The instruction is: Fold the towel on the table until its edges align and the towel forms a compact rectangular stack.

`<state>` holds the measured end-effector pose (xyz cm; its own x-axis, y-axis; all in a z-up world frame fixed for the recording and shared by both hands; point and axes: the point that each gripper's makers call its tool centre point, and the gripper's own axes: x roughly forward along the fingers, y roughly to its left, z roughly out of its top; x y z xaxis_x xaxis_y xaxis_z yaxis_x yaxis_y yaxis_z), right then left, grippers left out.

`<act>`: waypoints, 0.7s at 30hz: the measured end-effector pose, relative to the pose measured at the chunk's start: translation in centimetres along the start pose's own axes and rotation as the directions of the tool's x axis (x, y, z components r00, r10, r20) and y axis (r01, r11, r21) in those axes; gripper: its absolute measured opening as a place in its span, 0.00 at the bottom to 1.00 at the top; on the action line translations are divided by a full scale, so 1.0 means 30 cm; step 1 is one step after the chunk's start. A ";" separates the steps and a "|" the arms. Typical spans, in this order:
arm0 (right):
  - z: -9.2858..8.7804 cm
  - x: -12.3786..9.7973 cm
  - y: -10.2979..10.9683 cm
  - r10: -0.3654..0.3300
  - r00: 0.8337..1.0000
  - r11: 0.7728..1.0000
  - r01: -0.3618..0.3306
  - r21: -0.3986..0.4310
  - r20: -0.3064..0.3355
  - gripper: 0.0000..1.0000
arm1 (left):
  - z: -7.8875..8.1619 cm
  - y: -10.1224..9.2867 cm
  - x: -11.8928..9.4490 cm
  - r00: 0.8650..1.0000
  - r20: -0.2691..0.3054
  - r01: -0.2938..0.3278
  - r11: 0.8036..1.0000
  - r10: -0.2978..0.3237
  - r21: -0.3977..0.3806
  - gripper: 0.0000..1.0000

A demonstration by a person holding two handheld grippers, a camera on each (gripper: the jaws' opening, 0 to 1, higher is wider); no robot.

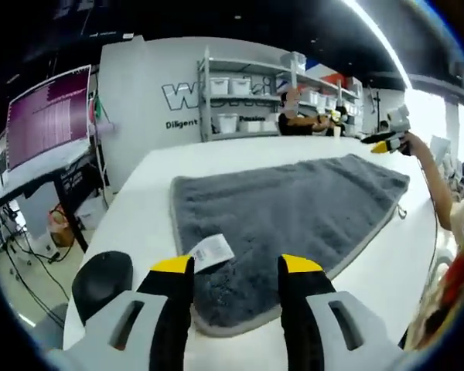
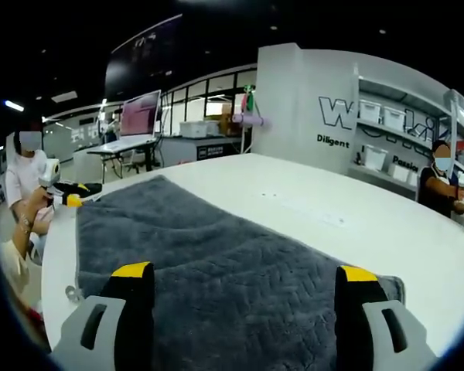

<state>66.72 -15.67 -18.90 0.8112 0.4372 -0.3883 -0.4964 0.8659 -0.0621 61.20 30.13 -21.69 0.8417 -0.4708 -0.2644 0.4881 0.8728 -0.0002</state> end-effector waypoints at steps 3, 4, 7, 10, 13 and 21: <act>0.000 0.001 -0.002 -0.001 1.000 1.000 0.001 0.006 0.000 0.99 | 0.107 -0.043 0.013 0.983 0.167 0.091 0.991 -0.074 -0.097 0.53; 0.000 0.001 -0.004 -0.002 1.000 1.000 0.002 0.008 0.000 0.99 | 0.130 -0.055 0.019 0.976 0.196 0.124 0.984 -0.097 -0.129 0.54; -0.001 -0.002 -0.008 -0.002 1.000 1.000 0.002 0.017 0.000 0.99 | 0.165 -0.080 0.054 0.968 0.212 0.167 0.972 -0.130 -0.165 0.60; 0.001 -0.007 -0.005 0.002 1.000 1.000 -0.002 0.021 0.000 0.99 | 0.204 -0.115 0.104 0.965 0.220 0.175 0.975 -0.142 -0.138 0.73; 0.007 -0.010 0.002 0.011 1.000 1.000 -0.011 0.022 0.009 0.99 | 0.248 -0.134 0.166 0.966 0.213 0.172 0.978 -0.144 -0.121 0.90; 0.014 -0.003 -0.024 0.015 1.000 0.999 -0.015 0.036 0.007 0.99 | 0.373 -0.244 0.311 0.950 0.235 0.226 0.972 -0.205 -0.065 0.99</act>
<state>67.14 -16.23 -18.44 0.8061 0.4515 -0.3824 -0.4968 0.8676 -0.0228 68.06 17.92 -13.36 0.7538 -0.6567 -0.0240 0.6497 0.7502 -0.1229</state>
